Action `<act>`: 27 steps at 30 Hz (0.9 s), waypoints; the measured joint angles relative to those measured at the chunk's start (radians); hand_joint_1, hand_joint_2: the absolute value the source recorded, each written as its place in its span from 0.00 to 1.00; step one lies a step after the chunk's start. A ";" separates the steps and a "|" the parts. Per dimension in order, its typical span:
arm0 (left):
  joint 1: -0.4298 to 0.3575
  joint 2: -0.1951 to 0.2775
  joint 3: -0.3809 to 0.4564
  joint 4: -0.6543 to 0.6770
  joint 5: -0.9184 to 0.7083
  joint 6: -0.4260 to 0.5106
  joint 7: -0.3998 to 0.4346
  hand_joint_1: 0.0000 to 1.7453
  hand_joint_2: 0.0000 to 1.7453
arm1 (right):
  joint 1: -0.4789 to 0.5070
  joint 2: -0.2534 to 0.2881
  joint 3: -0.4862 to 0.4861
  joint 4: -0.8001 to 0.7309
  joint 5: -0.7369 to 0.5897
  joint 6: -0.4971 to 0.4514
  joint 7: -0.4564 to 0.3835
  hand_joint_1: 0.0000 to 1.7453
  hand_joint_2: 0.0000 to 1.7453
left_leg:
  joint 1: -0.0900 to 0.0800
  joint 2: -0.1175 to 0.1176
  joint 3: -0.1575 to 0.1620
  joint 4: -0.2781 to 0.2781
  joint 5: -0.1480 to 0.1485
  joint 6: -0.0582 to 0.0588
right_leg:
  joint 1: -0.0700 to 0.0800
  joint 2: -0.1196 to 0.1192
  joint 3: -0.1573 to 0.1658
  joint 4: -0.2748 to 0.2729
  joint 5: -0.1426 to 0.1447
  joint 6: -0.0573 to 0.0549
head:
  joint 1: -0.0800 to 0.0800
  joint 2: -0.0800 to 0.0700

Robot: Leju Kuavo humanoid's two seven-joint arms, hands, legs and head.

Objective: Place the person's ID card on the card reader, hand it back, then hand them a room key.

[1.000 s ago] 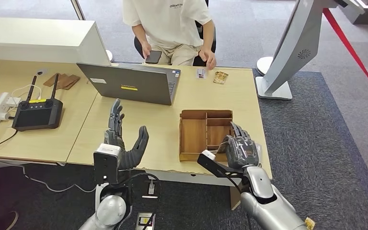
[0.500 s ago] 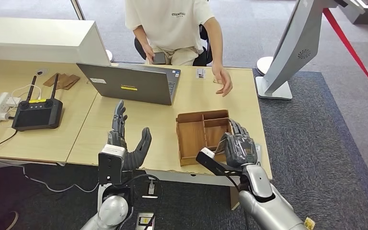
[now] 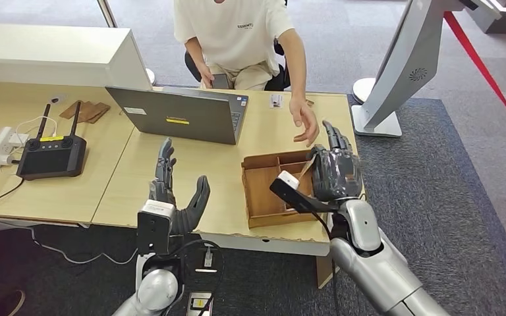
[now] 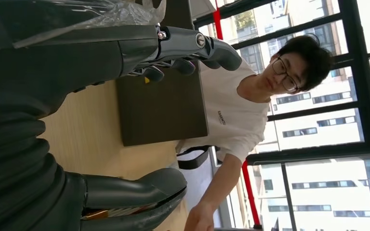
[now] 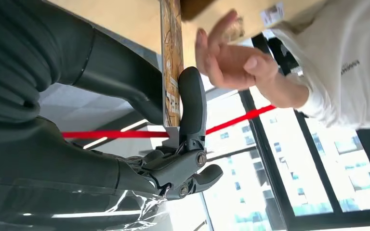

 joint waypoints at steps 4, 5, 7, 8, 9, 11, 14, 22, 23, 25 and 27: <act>-0.001 -0.003 -0.002 0.008 0.009 0.000 -0.006 0.00 1.00 | -0.053 -0.004 -0.009 -0.044 0.009 0.019 0.026 1.00 1.00 | 0.000 0.000 0.000 0.000 0.000 0.000 | 0.000 0.000 0.000 0.000 0.000 0.000 | 0.000 0.000; -0.001 -0.004 -0.003 0.010 0.013 0.000 -0.008 0.00 1.00 | -0.066 -0.005 -0.011 -0.052 0.013 0.022 0.035 1.00 1.00 | 0.000 0.000 0.000 0.000 0.000 0.000 | 0.000 0.000 0.000 0.000 0.000 0.000 | 0.000 0.000; -0.004 -0.007 -0.007 0.015 0.022 0.000 -0.013 0.00 1.00 | -0.098 -0.007 -0.016 -0.063 0.017 0.035 0.052 1.00 1.00 | 0.000 0.000 0.000 0.000 0.000 0.000 | 0.000 0.000 0.000 0.000 0.000 0.000 | 0.000 0.000; -0.006 -0.008 -0.009 0.018 0.028 0.000 -0.016 0.00 1.00 | -0.119 -0.008 -0.019 -0.065 0.015 0.050 0.057 1.00 1.00 | 0.000 0.000 0.000 0.000 0.000 0.000 | 0.000 0.000 0.000 0.000 0.000 0.000 | 0.000 0.000; -0.010 -0.010 -0.012 0.021 0.034 0.000 -0.020 0.00 1.00 | -0.140 -0.008 -0.022 -0.065 0.013 0.068 0.060 1.00 1.00 | 0.000 0.000 0.000 0.000 0.000 0.000 | 0.000 0.000 0.000 0.000 0.000 0.000 | 0.000 0.000; -0.020 -0.013 -0.020 0.029 0.052 0.000 -0.028 0.00 1.00 | -0.181 -0.007 -0.024 -0.061 0.011 0.103 0.062 1.00 1.00 | 0.000 0.000 0.000 0.000 0.000 0.000 | 0.000 0.000 0.000 0.000 0.000 0.000 | 0.000 0.000; -0.039 -0.019 -0.037 0.042 0.083 0.000 -0.044 0.00 1.00 | -0.232 0.005 -0.021 -0.030 0.025 0.134 0.067 1.00 1.00 | 0.000 0.000 0.000 0.000 0.000 0.000 | 0.000 0.000 0.000 0.000 0.000 0.000 | 0.000 0.000; -0.103 -0.034 -0.098 0.086 0.177 0.000 -0.081 0.00 1.00 | -0.323 0.042 0.004 0.144 0.082 0.149 0.083 1.00 1.00 | 0.000 -0.001 -0.001 0.001 0.000 0.000 | 0.000 0.000 0.000 0.000 0.001 0.001 | 0.000 0.000; -0.109 -0.034 -0.104 0.091 0.181 0.000 -0.083 0.00 1.00 | -0.329 0.045 0.007 0.164 0.084 0.149 0.084 1.00 1.00 | 0.000 -0.001 -0.001 0.001 0.000 0.000 | 0.000 0.000 0.000 0.000 0.001 0.001 | 0.000 0.000; -0.116 -0.035 -0.114 0.100 0.184 0.000 -0.084 0.00 1.00 | -0.336 0.050 0.014 0.195 0.087 0.149 0.086 1.00 1.00 | 0.000 -0.001 -0.002 0.001 0.000 0.000 | 0.000 0.000 -0.001 0.000 0.000 0.001 | 0.000 0.000; -0.123 -0.035 -0.124 0.110 0.192 0.000 -0.084 0.00 1.00 | -0.345 0.054 0.021 0.226 0.088 0.149 0.090 1.00 1.00 | 0.000 -0.001 -0.003 0.001 0.000 0.000 | 0.000 0.000 -0.002 0.000 0.000 0.001 | 0.000 0.000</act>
